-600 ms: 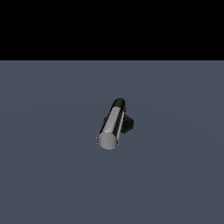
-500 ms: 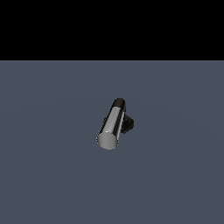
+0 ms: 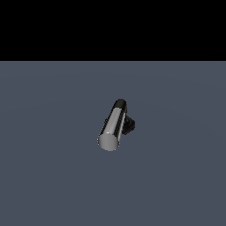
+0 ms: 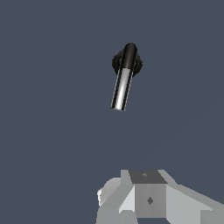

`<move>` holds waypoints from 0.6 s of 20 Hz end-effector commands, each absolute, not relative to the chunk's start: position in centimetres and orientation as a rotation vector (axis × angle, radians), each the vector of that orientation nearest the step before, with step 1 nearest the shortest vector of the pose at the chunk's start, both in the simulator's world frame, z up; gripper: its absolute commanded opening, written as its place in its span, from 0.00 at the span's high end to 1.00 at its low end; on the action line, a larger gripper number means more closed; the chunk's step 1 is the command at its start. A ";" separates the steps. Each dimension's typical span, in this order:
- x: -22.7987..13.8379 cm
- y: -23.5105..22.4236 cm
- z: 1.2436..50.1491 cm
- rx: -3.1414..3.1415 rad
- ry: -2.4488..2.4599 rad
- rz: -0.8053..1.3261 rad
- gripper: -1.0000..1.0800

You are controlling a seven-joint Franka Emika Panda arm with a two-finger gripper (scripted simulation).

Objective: Turn on the faucet by rotating a designated handle.

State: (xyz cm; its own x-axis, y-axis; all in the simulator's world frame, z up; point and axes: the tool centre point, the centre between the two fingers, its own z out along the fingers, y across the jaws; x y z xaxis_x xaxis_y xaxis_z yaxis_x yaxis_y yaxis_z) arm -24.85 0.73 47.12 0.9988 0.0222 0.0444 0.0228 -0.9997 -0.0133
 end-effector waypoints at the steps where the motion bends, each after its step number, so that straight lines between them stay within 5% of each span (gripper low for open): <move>1: -24.6 0.9 45.8 -3.127 -0.028 -0.066 1.00; 12: -22.5 2.3 37.0 -3.131 0.018 -0.049 1.00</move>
